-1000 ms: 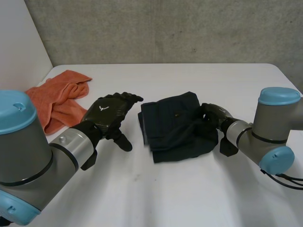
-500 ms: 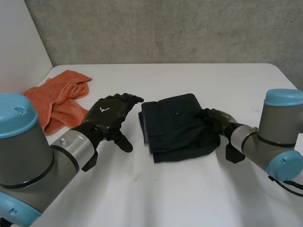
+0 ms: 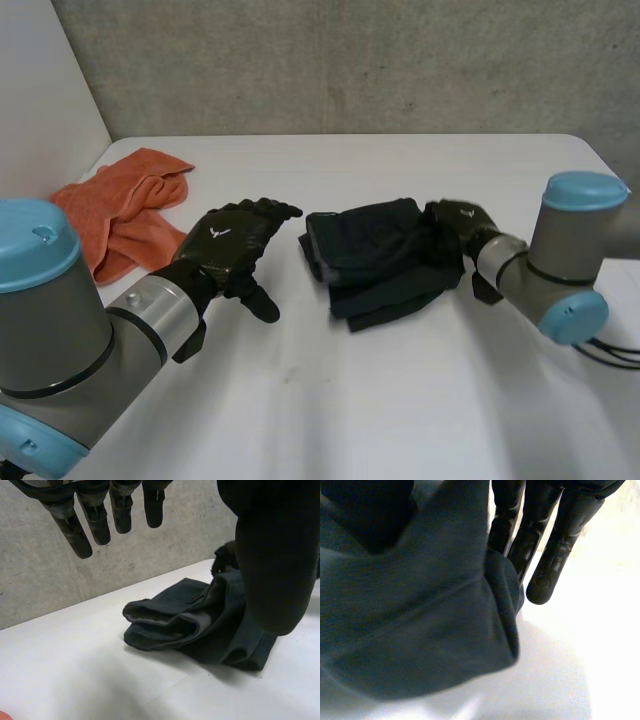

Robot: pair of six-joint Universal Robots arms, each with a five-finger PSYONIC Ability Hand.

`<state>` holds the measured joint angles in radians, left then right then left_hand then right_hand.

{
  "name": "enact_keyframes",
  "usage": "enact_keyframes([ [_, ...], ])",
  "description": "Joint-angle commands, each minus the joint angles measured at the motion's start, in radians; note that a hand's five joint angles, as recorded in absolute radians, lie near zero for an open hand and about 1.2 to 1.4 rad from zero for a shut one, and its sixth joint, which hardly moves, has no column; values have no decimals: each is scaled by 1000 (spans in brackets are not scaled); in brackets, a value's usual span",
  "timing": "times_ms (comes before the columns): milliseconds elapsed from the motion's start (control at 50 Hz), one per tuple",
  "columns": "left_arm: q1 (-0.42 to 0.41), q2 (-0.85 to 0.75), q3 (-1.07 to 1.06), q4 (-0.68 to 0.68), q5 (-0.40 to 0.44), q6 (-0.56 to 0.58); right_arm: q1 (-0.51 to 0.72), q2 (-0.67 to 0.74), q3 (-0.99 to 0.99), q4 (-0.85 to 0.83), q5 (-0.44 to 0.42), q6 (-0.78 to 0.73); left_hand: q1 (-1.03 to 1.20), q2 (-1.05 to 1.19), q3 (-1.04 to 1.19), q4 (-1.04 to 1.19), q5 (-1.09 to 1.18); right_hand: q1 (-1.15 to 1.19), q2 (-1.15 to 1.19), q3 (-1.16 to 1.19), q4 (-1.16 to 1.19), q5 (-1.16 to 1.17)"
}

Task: Fold the laundry.

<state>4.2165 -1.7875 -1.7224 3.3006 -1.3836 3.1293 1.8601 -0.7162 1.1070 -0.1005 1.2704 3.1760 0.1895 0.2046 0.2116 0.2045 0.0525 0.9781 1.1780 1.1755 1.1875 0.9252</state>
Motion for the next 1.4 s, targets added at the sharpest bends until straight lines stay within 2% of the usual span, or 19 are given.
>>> enact_keyframes([
  [20, 7, -1, 0, 1, 0, -2, -13, 128, -307, 56, 4, -47, 9, -6, -13, -6, -28, 418, 218, 221, 209, 297],
  [100, 7, -3, 0, 4, 0, -2, -76, 251, -586, 160, 26, -53, 12, -3, -10, -3, -25, 418, 218, 221, 209, 297],
  [200, 8, -9, -2, 17, -3, -3, -221, 447, -995, 306, 134, -61, 12, -3, -10, -3, -25, 418, 218, 221, 209, 297],
  [260, 11, -18, -3, 17, -3, -3, -266, 480, -1067, 306, 161, -62, 12, -3, -10, -3, -25, 418, 218, 221, 209, 297],
  [360, 14, -23, -5, 17, -3, -3, -386, 472, -1033, 256, 181, -91, 12, -3, -10, -3, -25, 418, 218, 221, 209, 297],
  [460, 14, -27, -3, 19, -3, -6, -447, 477, -1027, 254, 182, -125, 12, -3, -10, -3, -25, 418, 218, 221, 209, 297],
  [600, 14, -43, 0, 22, -3, -6, -476, 511, -1023, 254, 129, -151, 15, 0, -7, 0, -22, 418, 218, 221, 209, 297],
  [820, 13, -52, -3, 20, -5, -29, -483, 527, -1015, 265, 127, -156, 18, 3, -4, 3, -19, 418, 218, 221, 209, 297],
  [840, 13, -52, -3, 20, -5, -29, -484, 527, -1013, 271, 127, -157, 18, 3, -4, 3, -19, 134, -66, -63, -75, 13],
  [880, 14, -52, -3, 20, -6, -31, -486, 523, -1012, 298, 124, -163, 18, 3, -4, 3, -19, -804, -1003, -1001, -1013, -925],
  [1040, 14, -36, -3, 20, -6, -29, -492, 426, -978, 499, 110, -290, 18, 3, -4, 3, -19, -804, -1003, -1001, -1013, -925],
  [1160, 16, -12, -3, 20, -6, -29, -510, 282, -796, 625, 116, -413, 18, 3, -4, 3, -19, -804, -1003, -1001, -1013, -925],
  [1280, 16, 31, -2, 19, -8, -29, -559, 115, -590, 622, 112, -478, 12, -3, -10, -3, -25, -804, -1003, -1001, -1013, -925],
  [1400, 17, 92, 7, 19, -8, -14, -565, -41, -495, 568, 142, -662, 3, -12, -19, -11, -34, -804, -1003, -1001, -1013, -925],
])
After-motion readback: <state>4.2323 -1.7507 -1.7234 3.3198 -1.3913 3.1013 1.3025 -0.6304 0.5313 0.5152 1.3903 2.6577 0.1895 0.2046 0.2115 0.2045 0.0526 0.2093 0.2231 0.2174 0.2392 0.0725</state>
